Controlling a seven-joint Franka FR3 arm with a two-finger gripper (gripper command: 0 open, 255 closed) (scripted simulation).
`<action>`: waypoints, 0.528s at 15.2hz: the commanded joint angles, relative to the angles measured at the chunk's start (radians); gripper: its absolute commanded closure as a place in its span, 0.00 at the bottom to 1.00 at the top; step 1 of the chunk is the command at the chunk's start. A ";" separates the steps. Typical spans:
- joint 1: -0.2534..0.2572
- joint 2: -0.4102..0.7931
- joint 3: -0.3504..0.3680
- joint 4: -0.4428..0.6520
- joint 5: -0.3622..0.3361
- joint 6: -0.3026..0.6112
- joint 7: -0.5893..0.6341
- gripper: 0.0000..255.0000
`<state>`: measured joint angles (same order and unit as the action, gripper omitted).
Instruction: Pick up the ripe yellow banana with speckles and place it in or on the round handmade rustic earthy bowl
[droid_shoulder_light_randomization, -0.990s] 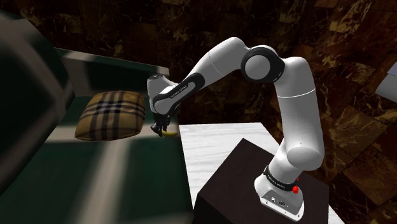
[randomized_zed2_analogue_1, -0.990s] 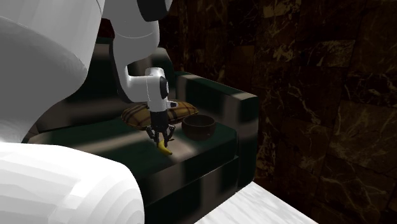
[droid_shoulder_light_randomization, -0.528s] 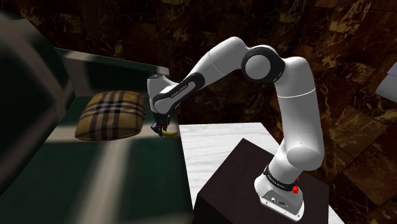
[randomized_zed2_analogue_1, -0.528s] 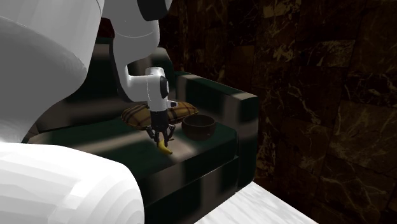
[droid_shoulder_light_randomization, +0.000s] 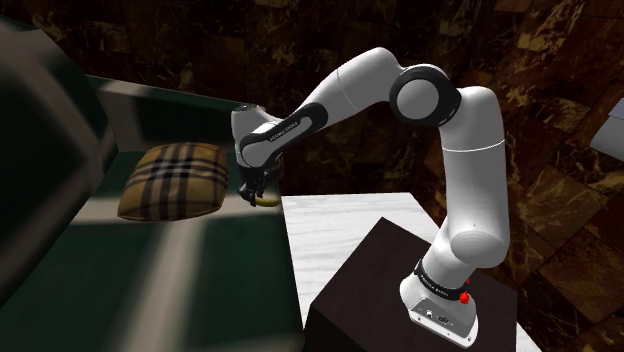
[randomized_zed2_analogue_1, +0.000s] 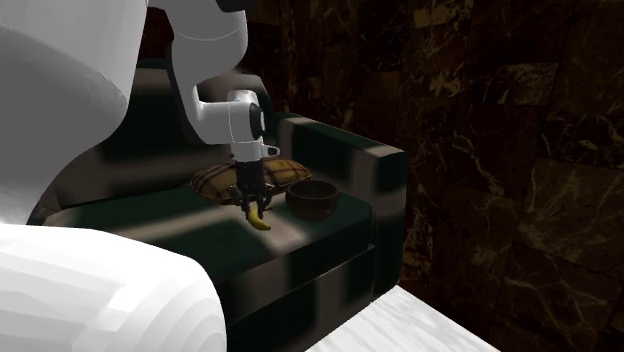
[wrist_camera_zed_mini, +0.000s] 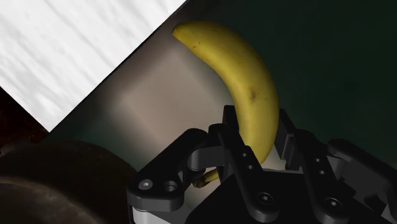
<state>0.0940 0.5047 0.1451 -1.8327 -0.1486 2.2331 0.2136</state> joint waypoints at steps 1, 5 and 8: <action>-0.001 -0.017 0.002 0.006 0.004 -0.023 -0.004 1.00; -0.004 -0.049 0.006 0.015 0.012 -0.064 -0.010 1.00; -0.006 -0.072 0.009 0.024 0.017 -0.095 -0.014 1.00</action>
<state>0.0880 0.4448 0.1522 -1.8073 -0.1339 2.1489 0.1994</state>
